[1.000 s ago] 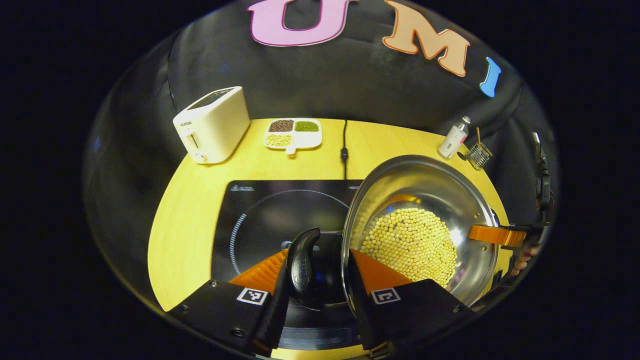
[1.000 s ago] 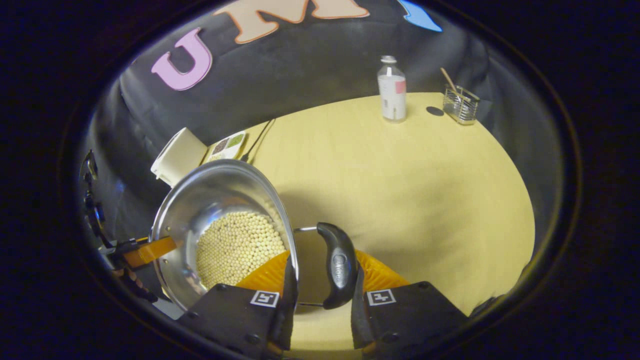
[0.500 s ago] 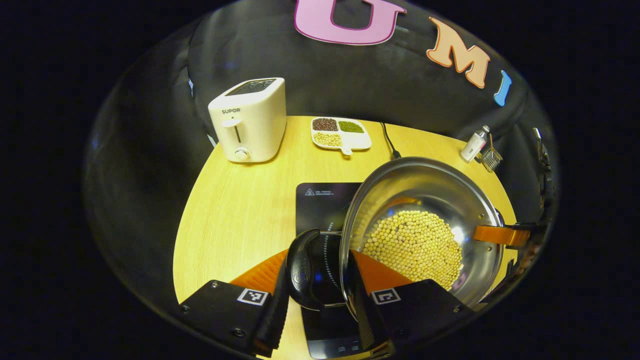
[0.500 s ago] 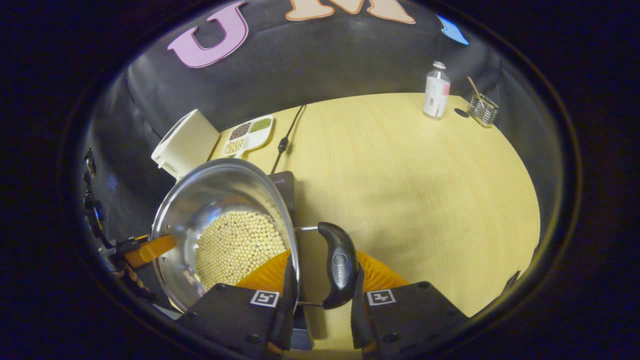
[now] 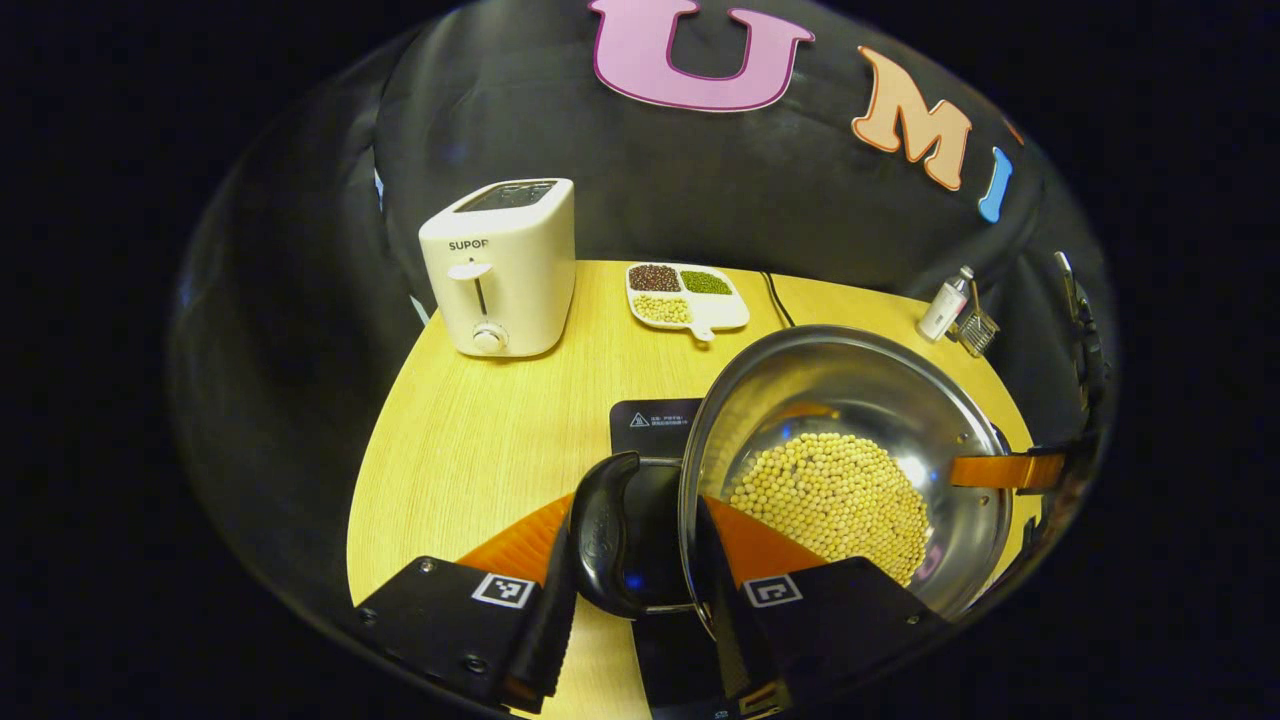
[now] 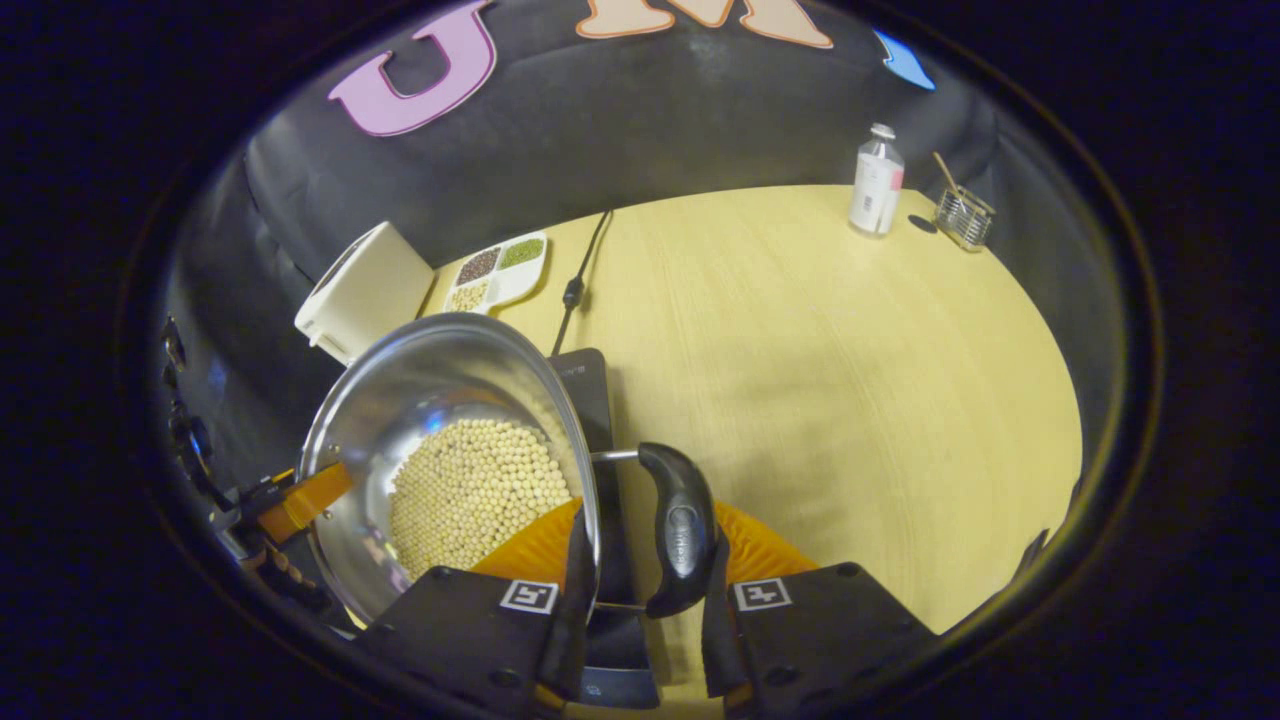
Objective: First push the handle of the pot to place it horizontally, then grasp the pot with both hands and set it on the induction cooktop.
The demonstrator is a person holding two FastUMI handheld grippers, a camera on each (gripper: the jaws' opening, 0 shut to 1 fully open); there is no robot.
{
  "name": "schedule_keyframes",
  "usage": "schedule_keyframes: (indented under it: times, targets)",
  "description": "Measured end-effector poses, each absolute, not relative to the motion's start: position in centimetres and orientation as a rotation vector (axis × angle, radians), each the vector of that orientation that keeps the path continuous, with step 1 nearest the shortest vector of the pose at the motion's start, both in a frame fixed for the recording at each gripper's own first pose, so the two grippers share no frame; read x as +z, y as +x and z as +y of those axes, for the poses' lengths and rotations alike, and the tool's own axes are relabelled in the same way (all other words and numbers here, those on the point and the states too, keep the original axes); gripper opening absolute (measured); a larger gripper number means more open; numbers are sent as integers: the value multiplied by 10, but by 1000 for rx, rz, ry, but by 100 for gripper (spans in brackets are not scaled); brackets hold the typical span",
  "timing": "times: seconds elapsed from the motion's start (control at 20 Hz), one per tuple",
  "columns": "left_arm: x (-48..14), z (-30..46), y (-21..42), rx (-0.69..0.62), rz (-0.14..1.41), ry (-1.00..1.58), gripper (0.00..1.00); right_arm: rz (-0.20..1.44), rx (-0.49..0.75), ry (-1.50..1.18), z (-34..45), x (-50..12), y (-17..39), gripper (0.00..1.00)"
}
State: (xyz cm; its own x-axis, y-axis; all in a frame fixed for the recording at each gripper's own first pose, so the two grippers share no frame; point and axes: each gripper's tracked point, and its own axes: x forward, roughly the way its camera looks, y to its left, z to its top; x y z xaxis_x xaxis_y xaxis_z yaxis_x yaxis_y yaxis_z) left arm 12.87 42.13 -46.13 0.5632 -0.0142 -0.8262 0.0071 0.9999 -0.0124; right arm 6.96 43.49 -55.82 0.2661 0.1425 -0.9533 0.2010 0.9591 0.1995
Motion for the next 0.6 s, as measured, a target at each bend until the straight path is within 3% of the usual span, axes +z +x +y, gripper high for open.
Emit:
schedule_keyframes:
  times: [0.05,0.2,0.35,0.4,0.5,0.6]
  targets:
    - [-462,423,127,-4,988,7,61,1304,-33,304,437,-559,67,45]
    - [-450,426,127,58,967,55,74,1272,24,368,444,-545,74,56]
    - [-431,422,125,95,923,87,84,1225,38,397,440,-531,77,99]
    - [-424,424,123,113,913,124,89,1215,47,393,437,-526,78,94]
    - [-405,430,124,152,869,186,93,1191,61,403,433,-519,77,94]
    - [-382,425,124,170,813,209,93,1163,69,421,423,-508,76,94]
